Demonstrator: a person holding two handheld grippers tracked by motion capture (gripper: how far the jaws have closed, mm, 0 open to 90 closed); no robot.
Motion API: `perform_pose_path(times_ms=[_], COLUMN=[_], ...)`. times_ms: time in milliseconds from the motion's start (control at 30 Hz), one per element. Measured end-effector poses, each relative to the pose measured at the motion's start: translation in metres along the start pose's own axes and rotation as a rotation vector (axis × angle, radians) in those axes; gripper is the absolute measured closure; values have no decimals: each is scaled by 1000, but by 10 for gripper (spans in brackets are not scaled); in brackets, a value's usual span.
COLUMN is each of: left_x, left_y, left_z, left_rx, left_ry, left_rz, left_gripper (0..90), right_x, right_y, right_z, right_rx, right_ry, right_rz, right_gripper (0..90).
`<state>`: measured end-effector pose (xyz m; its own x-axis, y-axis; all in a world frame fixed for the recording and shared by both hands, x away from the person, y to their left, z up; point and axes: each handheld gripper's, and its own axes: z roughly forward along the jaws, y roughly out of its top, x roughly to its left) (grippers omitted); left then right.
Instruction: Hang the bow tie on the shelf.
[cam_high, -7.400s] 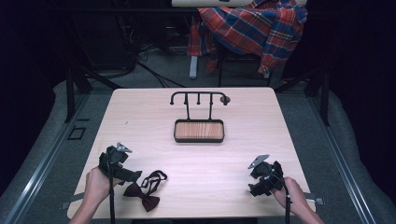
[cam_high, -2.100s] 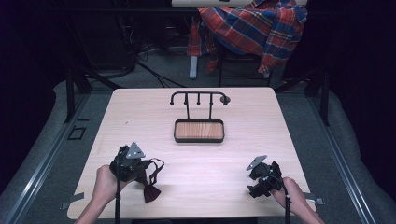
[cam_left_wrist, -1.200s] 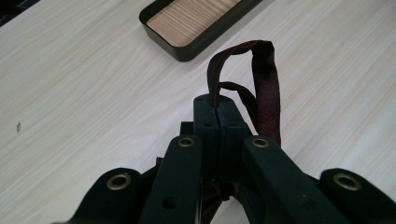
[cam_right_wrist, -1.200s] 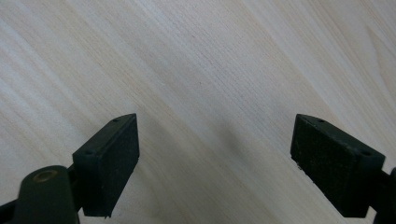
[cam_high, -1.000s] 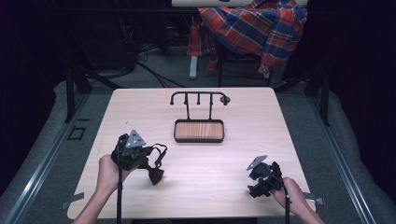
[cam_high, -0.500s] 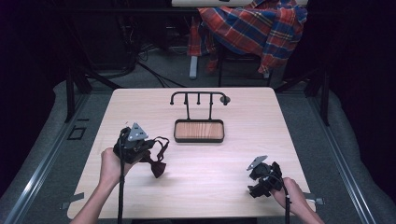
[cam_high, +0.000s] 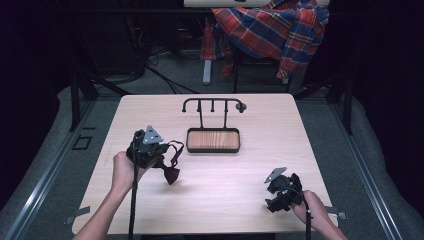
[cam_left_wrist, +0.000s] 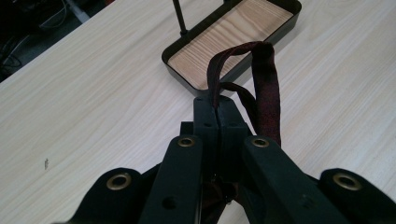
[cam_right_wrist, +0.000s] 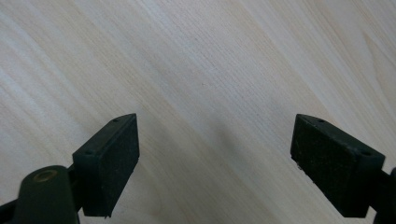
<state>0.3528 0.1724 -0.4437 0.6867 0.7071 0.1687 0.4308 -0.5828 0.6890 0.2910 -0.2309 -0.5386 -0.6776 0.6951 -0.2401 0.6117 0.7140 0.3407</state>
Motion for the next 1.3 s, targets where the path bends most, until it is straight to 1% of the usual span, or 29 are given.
perform_pose_path(times_ms=[33,133,167,267,300,333,367,400,433,467,533,567,667,700,733,833,867,967,1000,1133,1300], left_x=[0,2,2,3,3,3,5,5,6,6,9,10,12,13,13,16,16,18,18,19,20], left_y=[2,8,12,16,20,20,24,24,28,28,33,37,41,44,44,51,51,59,59,68,74], left_z=[1,4,6,8,9,9,9,9,9,9,9,9,10,10,10,10,10,10,10,10,11], left_rx=[-1,-3,-2,-1,-3,-3,-5,-5,-10,-10,-9,-14,-15,-14,-14,-18,-18,-22,-22,-25,-31], left_ry=[-2,0,0,3,8,8,7,7,15,15,15,15,23,21,21,27,27,30,30,35,41], left_rz=[-5,-1,-1,3,5,5,10,10,13,13,14,11,16,12,12,13,13,18,18,22,24], left_gripper=[891,890,890,890,891,890,890,890,891,890,891,891,891,890,890,890,890,890,890,890,890], right_x=[0,0,0,0,0,0,0,0,0,0,0,0,0,0,-1,-1,-1,-1,-1,-1,-1], right_y=[0,0,-1,0,0,0,0,0,0,0,-1,-1,-1,-1,0,-1,-1,-1,-1,-1,-1], right_z=[-1,0,0,-1,-1,-1,-1,-1,-1,-1,0,0,0,0,-1,0,0,-1,-1,0,0], right_rx=[0,-11,-11,-2,-3,-3,-5,-5,-7,-7,-13,-13,-12,-7,0,-3,-3,-1,-1,-9,-12], right_ry=[9,9,9,8,7,7,8,8,9,9,15,15,15,13,11,10,10,7,7,15,17], right_rz=[-8,-3,-4,-10,-11,-11,-11,-11,-9,-9,-3,-2,-3,-6,-11,-7,-7,-10,-10,-8,-5], right_gripper=[152,152,152,152,152,152,152,152,152,152,152,152,152,152,152,152,152,152,152,152,152])
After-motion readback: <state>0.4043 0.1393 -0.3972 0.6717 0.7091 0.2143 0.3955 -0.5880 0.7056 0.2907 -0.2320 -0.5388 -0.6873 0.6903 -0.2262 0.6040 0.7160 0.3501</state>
